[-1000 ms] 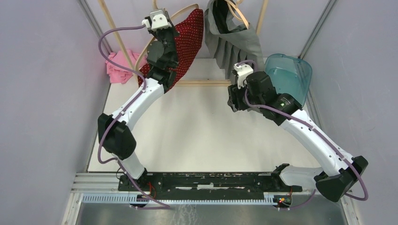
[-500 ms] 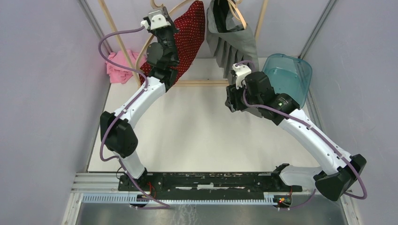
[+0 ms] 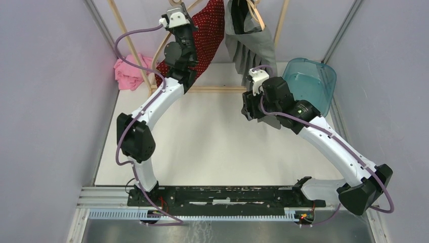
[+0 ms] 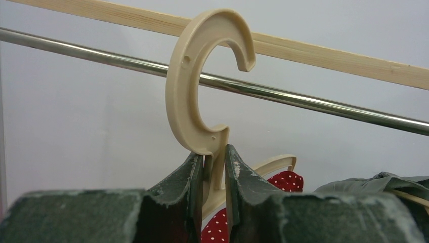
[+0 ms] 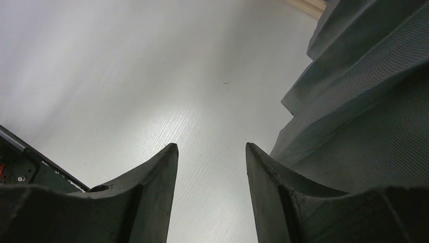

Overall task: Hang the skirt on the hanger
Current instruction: Place the hanger at the clothesline.

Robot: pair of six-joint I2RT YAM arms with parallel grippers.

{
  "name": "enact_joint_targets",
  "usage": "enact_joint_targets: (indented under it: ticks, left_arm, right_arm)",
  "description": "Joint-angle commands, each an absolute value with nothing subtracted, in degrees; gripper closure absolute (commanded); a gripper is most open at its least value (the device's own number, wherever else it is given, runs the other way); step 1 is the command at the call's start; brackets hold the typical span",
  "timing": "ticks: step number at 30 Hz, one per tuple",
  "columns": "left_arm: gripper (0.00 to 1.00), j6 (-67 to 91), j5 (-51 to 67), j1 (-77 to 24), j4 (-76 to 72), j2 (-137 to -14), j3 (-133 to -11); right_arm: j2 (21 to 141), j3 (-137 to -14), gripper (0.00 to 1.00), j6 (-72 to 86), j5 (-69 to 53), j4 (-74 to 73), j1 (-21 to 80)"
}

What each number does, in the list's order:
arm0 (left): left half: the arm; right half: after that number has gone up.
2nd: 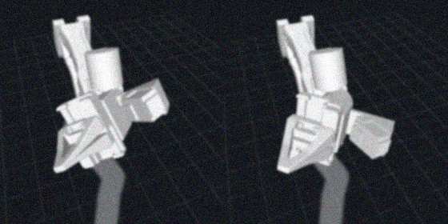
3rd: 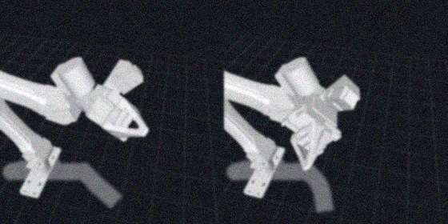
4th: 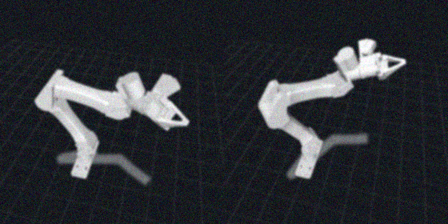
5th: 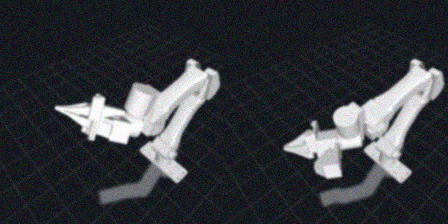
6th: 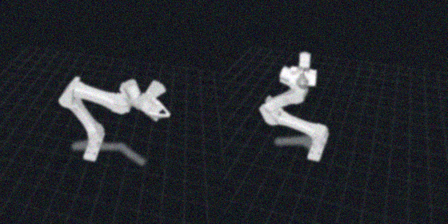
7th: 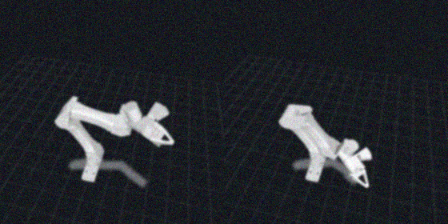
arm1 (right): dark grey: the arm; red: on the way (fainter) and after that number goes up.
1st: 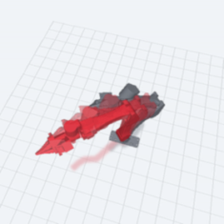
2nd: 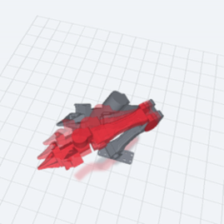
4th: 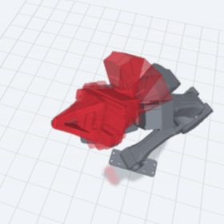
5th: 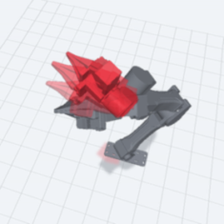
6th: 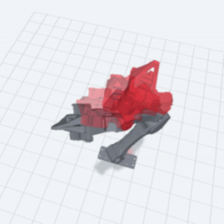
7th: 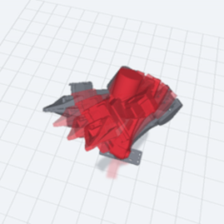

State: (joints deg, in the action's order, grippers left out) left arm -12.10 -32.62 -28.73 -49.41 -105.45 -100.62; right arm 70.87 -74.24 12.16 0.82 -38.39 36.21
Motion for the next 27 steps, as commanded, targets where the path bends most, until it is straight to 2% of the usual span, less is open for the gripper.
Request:
enact_joint_targets:
  ticks: [1,27]
  left_arm:
    - [0.97,-13.8,-30.4,-28.6,-54.6,-106.4,-105.6]
    - [0.97,-6.3,-30.3,-28.0,-57.7,-112.9,-109.0]
  right_arm:
    - [71.1,-74.3,0.43,12.2,0.6,-35.8,35.9]
    - [69.7,-73.3,0.43,12.3,-0.4,-36.2,35.9]
